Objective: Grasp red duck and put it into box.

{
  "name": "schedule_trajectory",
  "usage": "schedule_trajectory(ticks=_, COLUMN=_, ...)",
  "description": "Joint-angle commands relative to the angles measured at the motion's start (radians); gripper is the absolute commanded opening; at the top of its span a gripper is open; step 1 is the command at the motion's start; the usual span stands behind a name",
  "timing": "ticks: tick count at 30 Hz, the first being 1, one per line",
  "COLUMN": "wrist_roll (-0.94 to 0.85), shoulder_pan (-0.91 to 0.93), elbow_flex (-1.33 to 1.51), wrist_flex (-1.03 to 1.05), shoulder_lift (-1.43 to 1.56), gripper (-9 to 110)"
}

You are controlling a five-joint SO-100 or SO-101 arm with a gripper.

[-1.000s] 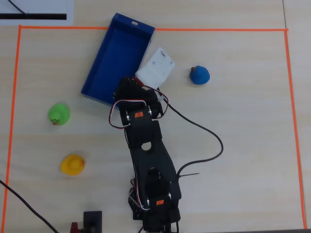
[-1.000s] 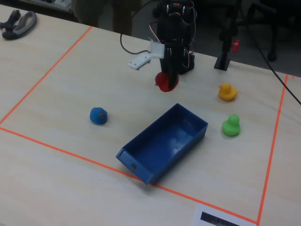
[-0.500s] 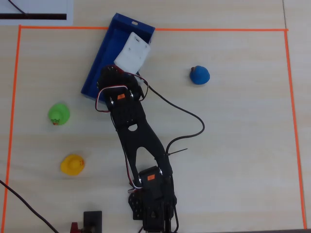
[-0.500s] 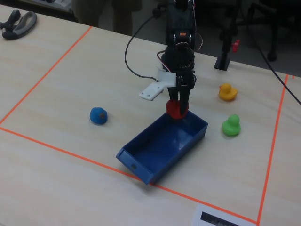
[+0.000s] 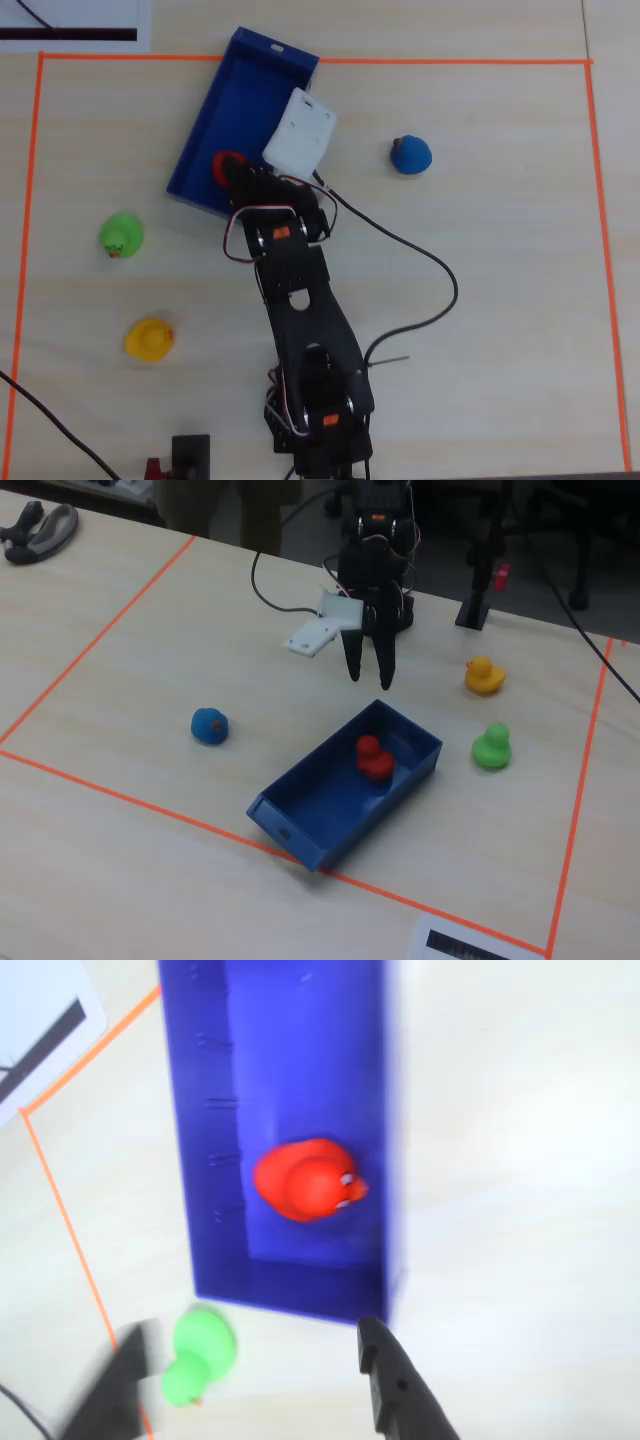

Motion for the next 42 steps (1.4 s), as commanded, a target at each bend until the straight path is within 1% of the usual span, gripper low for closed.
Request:
schedule_trajectory(ticks=1, wrist_roll=-0.091, shoulder_pan=0.049, elbow_flex=0.146, wrist_flex=0.006, shoulder_lift=0.376, gripper=0)
schedule_trajectory(ticks=8, wrist_roll=-0.245, shoulder_pan=0.153, elbow_flex=0.713, wrist_flex=-0.106, shoulder_lift=0.905, gripper=0)
schedule_trajectory(ticks=10, wrist_roll=-0.276, shoulder_pan=0.175, elbow_flex=0.808, wrist_flex=-0.110, shoulder_lift=0.991, gripper=0)
schedule_trajectory(ticks=14, wrist_roll=-0.316, shoulder_pan=0.207, elbow_flex=0.930, wrist_flex=-0.135, shoulder_lift=1.058, gripper=0)
schedule_trajectory(ticks=18, wrist_roll=-0.357, shoulder_pan=0.212, elbow_flex=1.023, wrist_flex=-0.103, shoulder_lift=1.118, gripper=0)
schedule_trajectory(ticks=22, wrist_roll=-0.403, shoulder_pan=0.202, elbow_flex=1.109, wrist_flex=-0.015, shoulder_lift=1.158, gripper=0)
schedule_trajectory(ticks=32, wrist_roll=-0.440, shoulder_pan=0.201, elbow_flex=1.114, wrist_flex=0.256, shoulder_lift=1.166, gripper=0)
schedule_trajectory(ticks=37, wrist_roll=-0.445, shoulder_pan=0.247, elbow_flex=1.114, wrist_flex=0.261, shoulder_lift=1.166, gripper=2)
schedule_trajectory(ticks=42, wrist_roll=-0.445, shoulder_pan=0.247, elbow_flex=1.114, wrist_flex=0.261, shoulder_lift=1.166, gripper=2)
